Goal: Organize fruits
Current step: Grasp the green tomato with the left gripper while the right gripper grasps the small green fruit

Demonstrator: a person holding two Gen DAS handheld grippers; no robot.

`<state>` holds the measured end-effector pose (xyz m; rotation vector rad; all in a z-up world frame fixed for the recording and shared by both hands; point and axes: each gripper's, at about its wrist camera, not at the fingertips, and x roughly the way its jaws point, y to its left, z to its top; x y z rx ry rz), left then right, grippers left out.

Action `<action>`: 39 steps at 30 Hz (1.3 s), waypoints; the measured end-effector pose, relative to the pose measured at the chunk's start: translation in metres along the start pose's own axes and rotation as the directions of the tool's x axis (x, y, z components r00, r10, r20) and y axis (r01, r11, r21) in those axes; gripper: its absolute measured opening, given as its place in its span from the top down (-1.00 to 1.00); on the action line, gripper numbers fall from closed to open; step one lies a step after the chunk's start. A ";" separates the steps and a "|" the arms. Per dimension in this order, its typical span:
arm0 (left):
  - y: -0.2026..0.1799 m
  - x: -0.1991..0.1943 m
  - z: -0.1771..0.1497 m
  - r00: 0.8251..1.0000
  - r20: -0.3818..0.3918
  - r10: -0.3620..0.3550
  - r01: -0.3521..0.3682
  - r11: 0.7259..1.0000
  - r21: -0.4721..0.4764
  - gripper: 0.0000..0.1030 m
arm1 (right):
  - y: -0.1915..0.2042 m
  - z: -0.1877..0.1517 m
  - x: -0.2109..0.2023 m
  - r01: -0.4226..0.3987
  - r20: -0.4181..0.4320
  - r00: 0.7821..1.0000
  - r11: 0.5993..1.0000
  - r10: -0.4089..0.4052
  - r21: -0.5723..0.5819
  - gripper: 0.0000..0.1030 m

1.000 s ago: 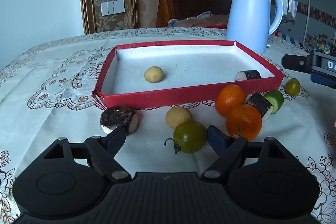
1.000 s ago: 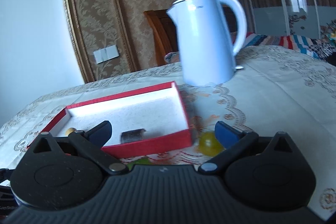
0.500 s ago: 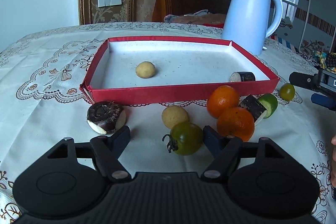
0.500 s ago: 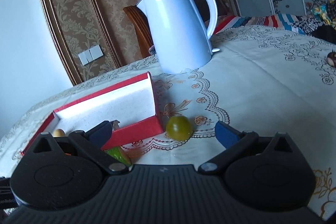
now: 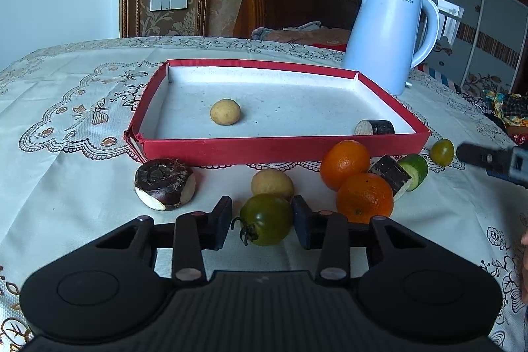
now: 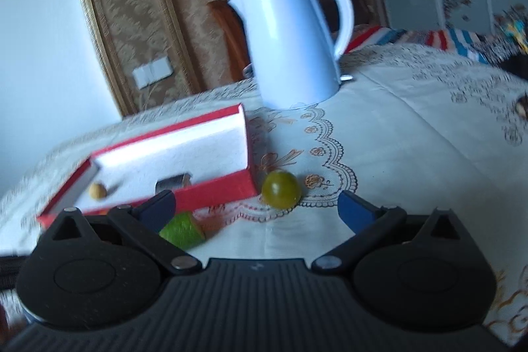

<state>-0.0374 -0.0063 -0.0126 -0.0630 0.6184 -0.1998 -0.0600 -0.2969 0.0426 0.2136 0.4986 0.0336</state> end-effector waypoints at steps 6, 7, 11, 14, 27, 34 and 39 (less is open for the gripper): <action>0.002 -0.001 0.000 1.000 -0.002 0.009 -0.009 1.000 -0.017 0.25 | 0.009 -0.006 -0.004 -0.030 -0.060 0.998 0.990 0.021 -0.138 -1.00; 0.001 -0.001 0.000 1.000 -0.002 0.011 -0.011 1.000 -0.014 0.25 | 0.011 -0.006 -0.003 -0.024 -0.065 0.998 0.989 0.015 -0.145 -1.00; 0.001 0.000 -0.001 1.000 -0.004 0.010 -0.010 1.000 -0.012 0.25 | 0.008 -0.002 0.003 0.043 -0.068 0.996 0.989 -0.053 -0.139 -0.98; 0.001 0.000 -0.001 1.000 -0.004 0.010 -0.010 1.000 -0.012 0.25 | 0.003 0.006 0.013 0.111 -0.049 0.992 0.983 -0.119 -0.147 -0.88; 0.001 0.000 -0.001 1.000 -0.004 0.010 -0.010 1.000 -0.011 0.24 | 0.009 0.018 0.063 0.092 -0.158 0.979 0.973 -0.127 -0.211 -0.35; 0.001 0.000 -0.001 1.000 -0.004 0.009 -0.009 1.000 -0.012 0.24 | 0.015 0.017 0.066 0.093 -0.162 0.978 0.966 -0.134 -0.241 -0.06; 0.001 0.000 -0.001 1.000 -0.004 0.010 -0.010 1.000 -0.011 0.24 | 0.017 0.016 0.064 0.102 -0.148 0.979 0.962 -0.143 -0.253 0.26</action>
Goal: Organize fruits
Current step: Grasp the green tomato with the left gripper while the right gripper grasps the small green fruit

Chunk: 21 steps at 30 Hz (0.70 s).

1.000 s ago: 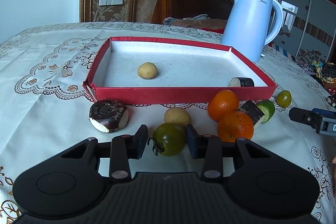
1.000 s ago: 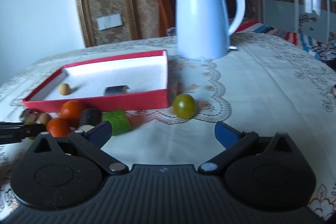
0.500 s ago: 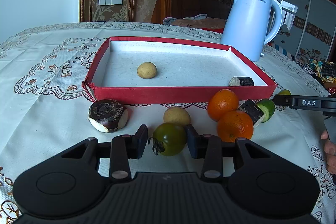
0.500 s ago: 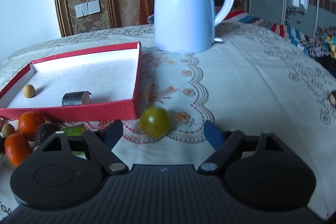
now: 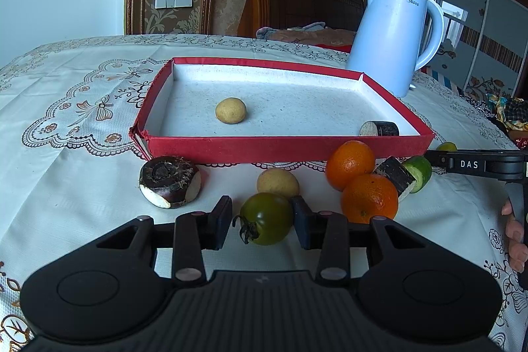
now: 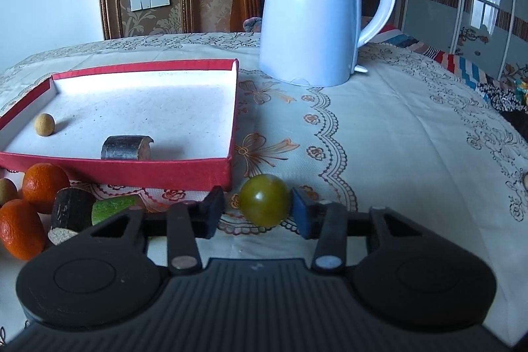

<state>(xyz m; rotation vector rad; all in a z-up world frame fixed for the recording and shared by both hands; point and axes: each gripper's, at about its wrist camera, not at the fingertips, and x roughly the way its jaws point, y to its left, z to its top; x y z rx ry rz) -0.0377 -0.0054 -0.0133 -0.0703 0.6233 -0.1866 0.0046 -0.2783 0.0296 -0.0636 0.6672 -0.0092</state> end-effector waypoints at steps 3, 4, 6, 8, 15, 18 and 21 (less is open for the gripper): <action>0.000 0.000 0.000 1.000 0.001 0.003 -0.003 1.000 0.004 0.24 | -0.002 0.000 -0.001 0.007 0.005 1.000 1.000 -0.007 0.008 0.39; -0.001 0.000 0.000 1.000 0.001 0.002 -0.002 1.000 0.004 0.24 | -0.002 -0.001 -0.001 0.008 0.008 1.000 1.000 -0.008 0.010 0.39; -0.001 0.000 0.000 1.000 0.001 0.004 -0.004 1.000 0.005 0.24 | -0.002 0.000 -0.001 0.009 0.007 1.000 1.000 -0.009 0.009 0.39; -0.001 0.000 0.000 1.000 0.002 0.004 -0.004 1.000 0.006 0.25 | -0.002 -0.001 -0.001 0.010 0.010 1.000 1.000 -0.010 0.009 0.40; -0.002 -0.001 0.000 1.000 0.006 0.001 -0.001 1.000 0.011 0.30 | -0.004 -0.001 -0.003 0.013 0.023 1.000 1.000 -0.014 0.023 0.41; -0.002 -0.001 0.000 1.000 0.007 0.001 -0.002 1.000 0.010 0.30 | -0.006 -0.001 -0.003 0.012 0.027 1.000 0.999 -0.013 0.035 0.41; -0.001 -0.001 0.000 1.000 0.010 -0.004 0.004 1.000 0.012 0.35 | -0.008 -0.002 -0.005 0.014 0.042 0.999 0.999 -0.016 0.048 0.41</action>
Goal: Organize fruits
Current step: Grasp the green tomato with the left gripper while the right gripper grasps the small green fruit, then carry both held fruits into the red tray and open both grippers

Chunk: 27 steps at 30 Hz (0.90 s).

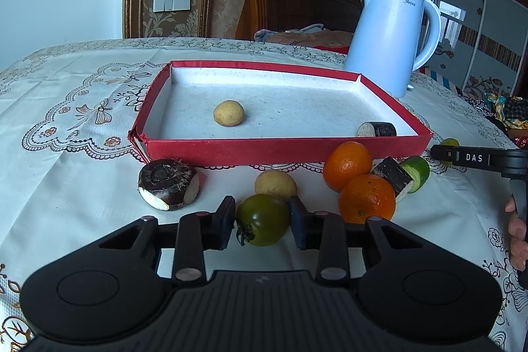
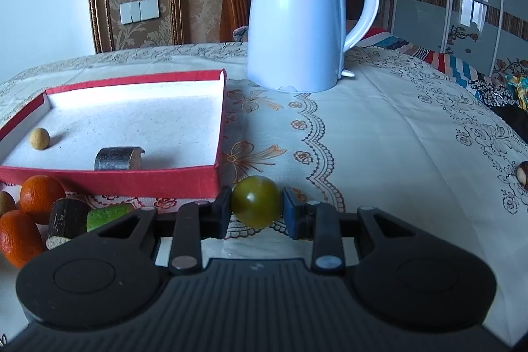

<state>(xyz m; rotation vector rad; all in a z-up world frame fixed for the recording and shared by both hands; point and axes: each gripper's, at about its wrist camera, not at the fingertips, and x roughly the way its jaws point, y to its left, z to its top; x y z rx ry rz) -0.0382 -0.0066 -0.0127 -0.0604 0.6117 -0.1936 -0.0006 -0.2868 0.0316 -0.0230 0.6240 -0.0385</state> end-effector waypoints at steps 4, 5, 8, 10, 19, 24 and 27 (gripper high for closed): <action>0.000 0.000 0.000 1.000 0.001 -0.002 0.002 1.000 0.000 0.35 | -0.003 -0.001 -0.004 -0.003 0.020 1.000 1.000 0.003 0.018 0.41; 0.001 0.000 0.000 1.000 0.001 -0.003 0.003 1.000 -0.002 0.35 | -0.004 -0.001 -0.005 -0.004 0.024 1.000 1.000 0.004 0.023 0.41; 0.001 0.000 0.000 1.000 0.003 -0.005 0.005 1.000 -0.004 0.36 | -0.004 -0.002 -0.005 -0.015 0.014 1.000 1.000 0.014 0.025 0.41; 0.000 -0.001 -0.001 1.000 0.006 -0.008 0.008 1.000 -0.001 0.36 | -0.005 -0.003 -0.008 -0.012 0.025 1.000 1.000 0.011 0.027 0.41; -0.003 -0.009 -0.002 0.999 0.046 -0.028 0.027 0.999 0.031 0.37 | -0.008 -0.009 -0.021 -0.022 0.045 0.999 0.999 0.020 0.048 0.41; -0.001 -0.007 -0.002 0.999 0.038 -0.019 0.018 1.000 0.021 0.37 | -0.005 -0.014 -0.032 -0.027 0.065 0.998 0.999 0.024 0.040 0.41; -0.002 -0.007 -0.002 0.999 0.036 -0.017 0.016 1.000 0.024 0.37 | -0.002 -0.015 -0.034 -0.024 0.072 0.997 0.999 0.022 0.023 0.41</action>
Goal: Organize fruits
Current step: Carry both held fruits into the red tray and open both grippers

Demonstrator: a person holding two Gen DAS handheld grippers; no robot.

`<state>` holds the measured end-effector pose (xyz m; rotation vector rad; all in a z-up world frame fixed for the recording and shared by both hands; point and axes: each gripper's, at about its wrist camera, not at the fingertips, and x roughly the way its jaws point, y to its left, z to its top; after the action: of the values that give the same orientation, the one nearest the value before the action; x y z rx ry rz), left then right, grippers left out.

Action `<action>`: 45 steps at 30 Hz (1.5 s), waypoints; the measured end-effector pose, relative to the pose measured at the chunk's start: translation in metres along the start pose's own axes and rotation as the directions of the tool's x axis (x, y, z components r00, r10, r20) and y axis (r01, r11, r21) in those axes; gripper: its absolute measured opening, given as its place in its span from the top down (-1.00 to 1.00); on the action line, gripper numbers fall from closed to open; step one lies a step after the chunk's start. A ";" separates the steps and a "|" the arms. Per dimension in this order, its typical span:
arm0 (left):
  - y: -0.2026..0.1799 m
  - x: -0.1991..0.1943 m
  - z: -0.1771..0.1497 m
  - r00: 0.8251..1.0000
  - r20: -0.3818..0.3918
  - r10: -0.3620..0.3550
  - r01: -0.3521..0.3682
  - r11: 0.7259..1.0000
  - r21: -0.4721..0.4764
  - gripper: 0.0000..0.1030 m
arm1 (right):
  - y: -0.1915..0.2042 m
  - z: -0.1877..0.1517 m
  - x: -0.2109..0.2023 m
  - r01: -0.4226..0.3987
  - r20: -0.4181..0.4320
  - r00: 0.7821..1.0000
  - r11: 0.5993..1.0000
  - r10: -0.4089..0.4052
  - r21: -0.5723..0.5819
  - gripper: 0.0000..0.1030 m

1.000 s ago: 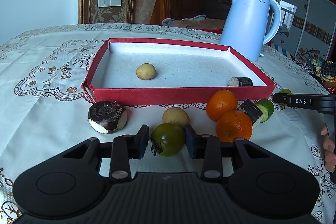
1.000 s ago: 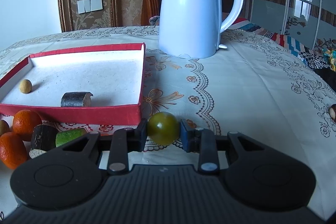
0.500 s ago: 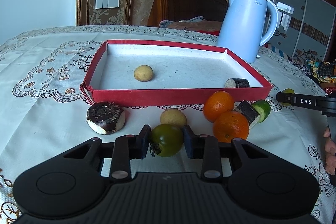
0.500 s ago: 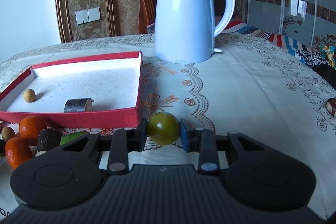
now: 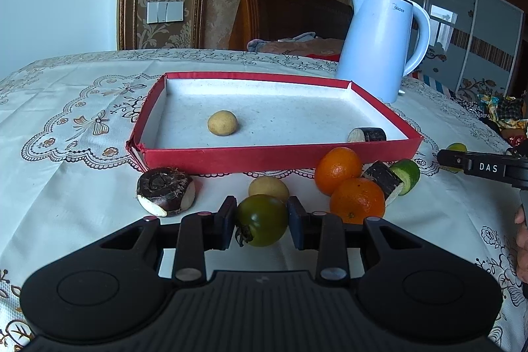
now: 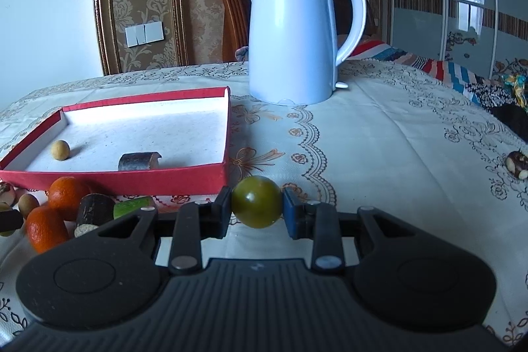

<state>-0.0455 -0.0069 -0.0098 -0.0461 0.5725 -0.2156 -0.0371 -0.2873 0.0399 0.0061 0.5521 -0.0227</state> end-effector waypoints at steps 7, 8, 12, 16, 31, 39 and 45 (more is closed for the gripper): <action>0.000 0.004 0.001 1.000 -0.021 0.010 -0.010 1.000 0.003 0.37 | 0.003 0.000 -0.001 0.005 0.003 1.000 1.000 -0.005 -0.017 0.41; -0.001 0.004 0.002 1.000 -0.020 0.012 -0.012 1.000 0.007 0.37 | 0.004 0.000 -0.001 0.007 0.003 1.000 1.000 -0.007 -0.019 0.41; -0.002 0.004 0.008 1.000 -0.006 0.011 -0.011 1.000 0.009 0.37 | 0.005 0.001 -0.002 0.003 0.010 1.000 1.000 -0.003 -0.021 0.41; -0.003 0.005 0.014 1.000 0.001 0.019 -0.019 1.000 0.011 0.37 | 0.011 0.004 0.000 -0.006 0.013 1.000 1.000 0.007 -0.027 0.41; -0.010 0.025 0.043 0.998 0.042 0.045 -0.047 0.998 0.041 0.37 | 0.047 0.033 0.016 -0.042 0.049 0.998 0.995 0.046 -0.088 0.41; -0.006 0.044 0.059 0.998 0.033 0.058 -0.059 0.998 0.031 0.37 | 0.058 0.046 0.039 -0.027 0.049 0.998 0.995 0.032 -0.095 0.41; -0.003 0.067 0.073 0.997 0.014 0.075 -0.075 0.997 0.027 0.37 | 0.064 0.058 0.062 -0.023 0.025 0.999 0.995 0.025 -0.097 0.41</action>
<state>0.0485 -0.0254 0.0166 0.0009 0.5569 -0.1500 0.0473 -0.2251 0.0570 -0.0821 0.5260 0.0276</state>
